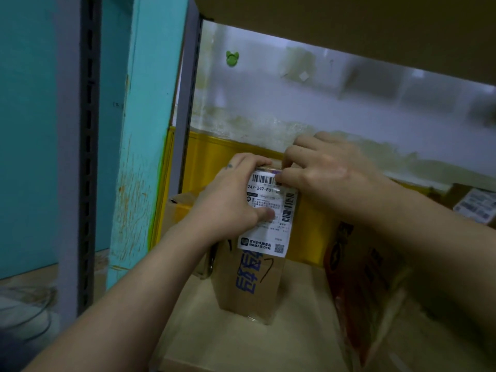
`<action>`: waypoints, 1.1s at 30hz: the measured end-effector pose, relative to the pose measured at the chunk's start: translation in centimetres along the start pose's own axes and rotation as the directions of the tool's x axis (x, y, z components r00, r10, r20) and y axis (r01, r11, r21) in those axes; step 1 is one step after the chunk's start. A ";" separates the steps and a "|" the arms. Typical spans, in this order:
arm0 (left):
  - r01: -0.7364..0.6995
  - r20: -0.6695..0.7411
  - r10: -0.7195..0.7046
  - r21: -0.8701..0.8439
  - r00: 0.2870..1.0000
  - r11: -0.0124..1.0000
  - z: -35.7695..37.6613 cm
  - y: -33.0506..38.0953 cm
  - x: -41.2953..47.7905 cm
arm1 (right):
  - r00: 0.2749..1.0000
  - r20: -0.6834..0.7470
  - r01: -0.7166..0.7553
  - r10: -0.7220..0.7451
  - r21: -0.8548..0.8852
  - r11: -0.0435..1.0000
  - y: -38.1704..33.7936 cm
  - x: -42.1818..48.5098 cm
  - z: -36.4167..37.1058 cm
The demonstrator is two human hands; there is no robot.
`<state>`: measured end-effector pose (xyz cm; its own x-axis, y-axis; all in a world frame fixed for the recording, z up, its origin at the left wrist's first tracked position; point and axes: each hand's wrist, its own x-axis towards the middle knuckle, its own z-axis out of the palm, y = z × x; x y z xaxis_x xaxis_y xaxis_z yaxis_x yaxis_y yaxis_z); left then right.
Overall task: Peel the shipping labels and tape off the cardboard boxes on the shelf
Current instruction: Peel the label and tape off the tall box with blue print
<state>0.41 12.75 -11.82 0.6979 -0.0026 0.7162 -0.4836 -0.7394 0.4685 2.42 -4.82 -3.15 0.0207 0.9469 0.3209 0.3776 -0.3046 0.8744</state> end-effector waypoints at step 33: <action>0.047 -0.039 -0.048 -0.024 0.998 0.999 1.4 0.3 -0.4 | 0.909 0.312 -0.406 0.277 0.505 0.762 0.2 -0.3 -2.0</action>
<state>0.70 11.61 -12.68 0.6994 0.0594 0.7122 -0.4624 -0.7223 0.5143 0.62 -5.34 -2.36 0.4124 0.8082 0.4203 0.7464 -0.5643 0.3527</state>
